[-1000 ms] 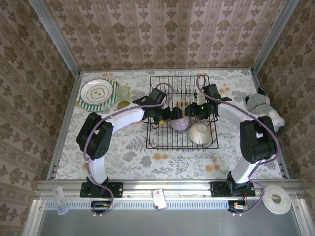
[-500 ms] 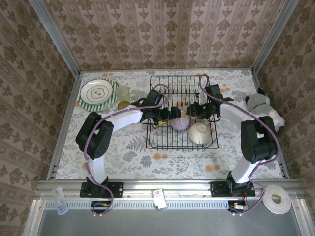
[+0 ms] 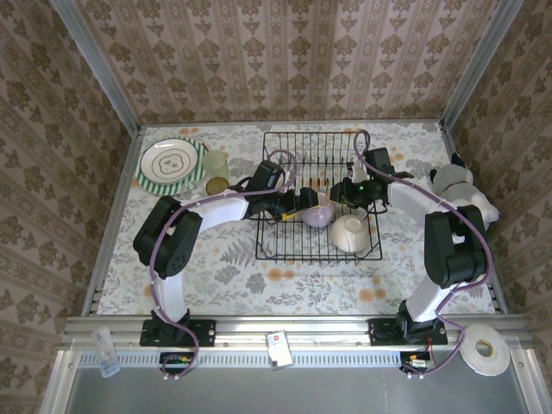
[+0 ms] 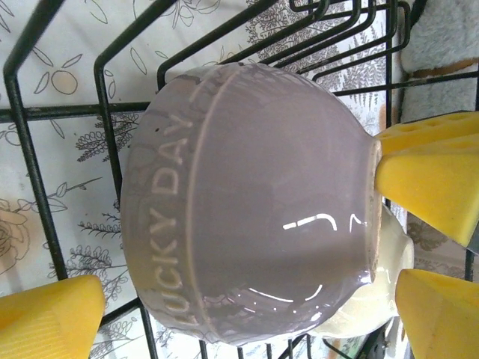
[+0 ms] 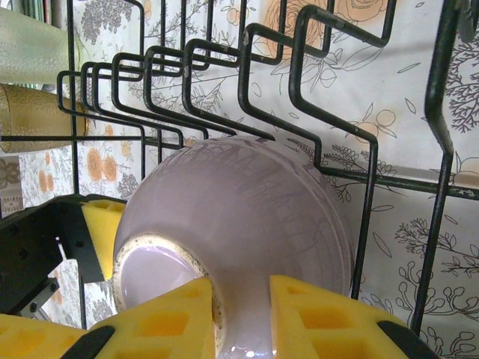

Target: Unload the mixed dishes from the dish rack

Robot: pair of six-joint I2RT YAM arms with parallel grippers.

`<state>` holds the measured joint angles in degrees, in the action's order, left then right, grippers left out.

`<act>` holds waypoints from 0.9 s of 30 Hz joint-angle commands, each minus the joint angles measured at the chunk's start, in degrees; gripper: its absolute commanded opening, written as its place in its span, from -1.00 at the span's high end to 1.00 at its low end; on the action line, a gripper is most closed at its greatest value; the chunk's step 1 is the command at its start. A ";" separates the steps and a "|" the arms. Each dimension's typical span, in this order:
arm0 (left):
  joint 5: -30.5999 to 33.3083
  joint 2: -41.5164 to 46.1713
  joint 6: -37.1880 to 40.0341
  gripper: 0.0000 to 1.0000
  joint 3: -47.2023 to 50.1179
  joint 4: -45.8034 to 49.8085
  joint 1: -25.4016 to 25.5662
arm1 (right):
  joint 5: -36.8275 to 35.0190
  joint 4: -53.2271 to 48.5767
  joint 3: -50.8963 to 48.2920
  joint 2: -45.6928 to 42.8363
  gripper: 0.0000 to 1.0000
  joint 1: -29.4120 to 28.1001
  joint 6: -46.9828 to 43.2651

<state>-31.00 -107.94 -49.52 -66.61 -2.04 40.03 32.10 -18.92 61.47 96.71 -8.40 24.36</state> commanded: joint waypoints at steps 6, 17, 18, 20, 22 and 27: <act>-5.34 -2.62 -4.66 -1.00 3.37 -12.80 -0.29 | -10.88 -4.79 -3.92 4.63 0.55 1.08 1.51; -8.59 0.20 -12.41 -0.79 9.14 -29.97 -0.39 | -9.70 -4.88 -3.23 4.39 0.57 1.33 1.57; -8.63 0.57 -12.98 -0.74 9.67 -31.26 -0.39 | -9.60 -5.03 -3.01 4.24 0.57 1.31 1.57; -8.76 1.06 -14.33 -0.61 10.32 -33.21 -0.39 | -9.63 -5.29 -2.72 3.86 0.57 1.28 1.54; -9.10 1.20 -15.48 -0.47 10.73 -35.37 -0.34 | -9.21 -5.60 -2.25 3.28 0.57 1.28 1.50; -9.18 -0.17 -17.46 -0.16 9.88 -38.30 0.21 | -8.72 -6.89 -0.83 1.85 0.56 1.20 1.38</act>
<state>-37.87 -109.14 -64.97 -55.90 -33.58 39.35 31.44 -19.59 61.82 96.07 -7.09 25.34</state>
